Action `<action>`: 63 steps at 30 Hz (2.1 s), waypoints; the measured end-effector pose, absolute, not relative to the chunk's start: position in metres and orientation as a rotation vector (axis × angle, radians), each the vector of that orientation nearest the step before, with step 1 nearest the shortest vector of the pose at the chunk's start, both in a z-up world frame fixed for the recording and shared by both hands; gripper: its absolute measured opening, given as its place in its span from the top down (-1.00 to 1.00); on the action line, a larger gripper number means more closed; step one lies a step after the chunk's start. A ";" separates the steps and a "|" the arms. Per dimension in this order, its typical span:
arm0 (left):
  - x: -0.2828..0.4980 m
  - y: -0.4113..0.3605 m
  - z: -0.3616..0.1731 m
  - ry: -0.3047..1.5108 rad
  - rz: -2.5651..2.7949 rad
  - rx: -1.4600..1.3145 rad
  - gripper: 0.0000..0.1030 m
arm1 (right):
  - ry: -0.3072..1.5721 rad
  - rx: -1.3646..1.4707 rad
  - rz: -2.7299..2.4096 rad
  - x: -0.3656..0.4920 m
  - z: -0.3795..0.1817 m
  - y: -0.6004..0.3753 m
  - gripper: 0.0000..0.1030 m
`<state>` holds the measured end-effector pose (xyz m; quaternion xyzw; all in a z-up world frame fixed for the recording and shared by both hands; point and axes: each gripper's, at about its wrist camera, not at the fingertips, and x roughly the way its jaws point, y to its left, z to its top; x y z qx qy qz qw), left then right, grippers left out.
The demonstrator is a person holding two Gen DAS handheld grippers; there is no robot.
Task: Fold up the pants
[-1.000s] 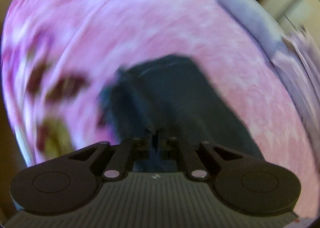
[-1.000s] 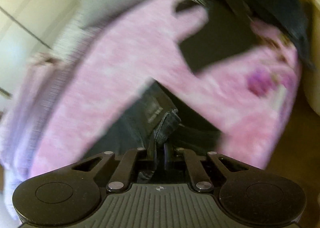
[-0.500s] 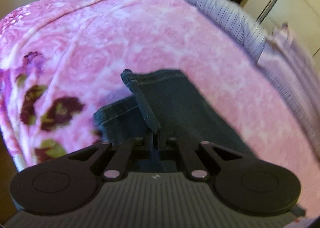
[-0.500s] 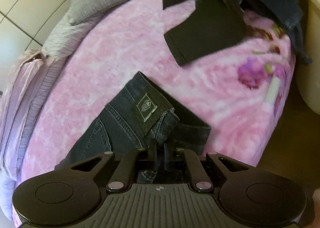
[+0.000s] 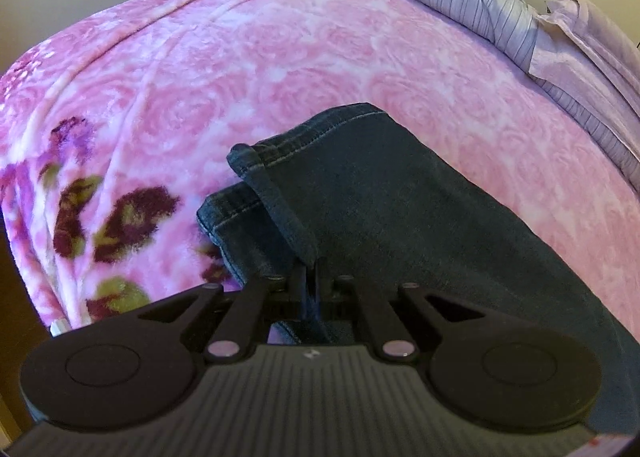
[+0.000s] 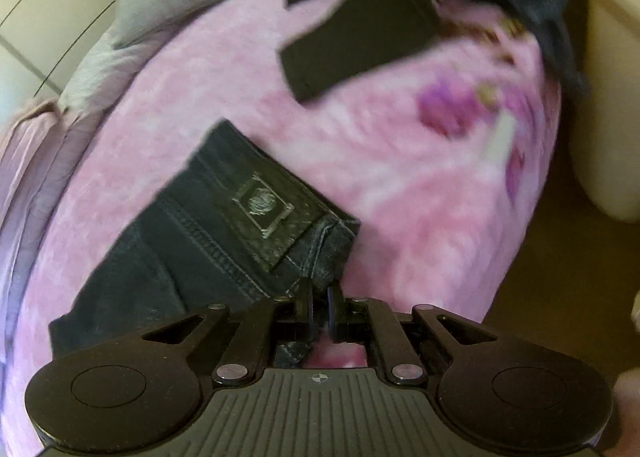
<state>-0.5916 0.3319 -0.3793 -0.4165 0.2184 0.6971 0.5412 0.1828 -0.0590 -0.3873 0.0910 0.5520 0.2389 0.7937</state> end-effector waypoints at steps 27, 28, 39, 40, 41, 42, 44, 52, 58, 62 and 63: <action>-0.619 0.313 -0.371 0.300 1.671 -1.100 1.00 | 1.191 -0.005 0.519 0.190 -0.370 -0.026 0.94; -0.619 0.309 -0.366 0.266 1.661 -1.094 1.00 | 1.178 -0.005 0.523 0.191 -0.366 -0.025 0.94; -0.613 0.308 -0.389 0.468 1.651 -0.985 0.91 | 1.199 -0.119 0.502 0.185 -0.372 -0.015 0.93; -0.607 0.308 -0.387 0.507 1.660 -0.950 0.89 | 1.211 -0.171 0.511 0.180 -0.377 -0.012 0.92; -0.601 0.307 -0.382 0.549 1.679 -0.912 0.87 | 1.181 -0.199 0.505 0.176 -0.374 -0.011 0.80; -0.599 0.305 -0.377 0.576 1.697 -0.889 0.79 | 1.156 -0.226 0.486 0.172 -0.370 -0.010 0.54; -0.601 0.298 -0.367 0.602 1.787 -0.874 0.52 | 1.087 -0.277 0.416 0.164 -0.357 -0.010 0.33; -0.526 0.290 -0.345 0.664 1.597 -0.692 0.43 | 0.752 -0.446 0.757 0.090 -0.338 0.026 0.31; -0.477 0.282 -0.390 0.882 1.452 -0.582 0.45 | 0.838 -0.540 0.826 0.077 -0.389 0.026 0.20; -0.477 0.273 -0.367 0.760 1.404 -0.571 0.36 | 0.774 -0.497 0.857 0.068 -0.361 0.025 0.20; -0.477 0.271 -0.366 0.754 1.380 -0.555 0.32 | 0.758 -0.488 0.891 0.062 -0.360 0.024 0.19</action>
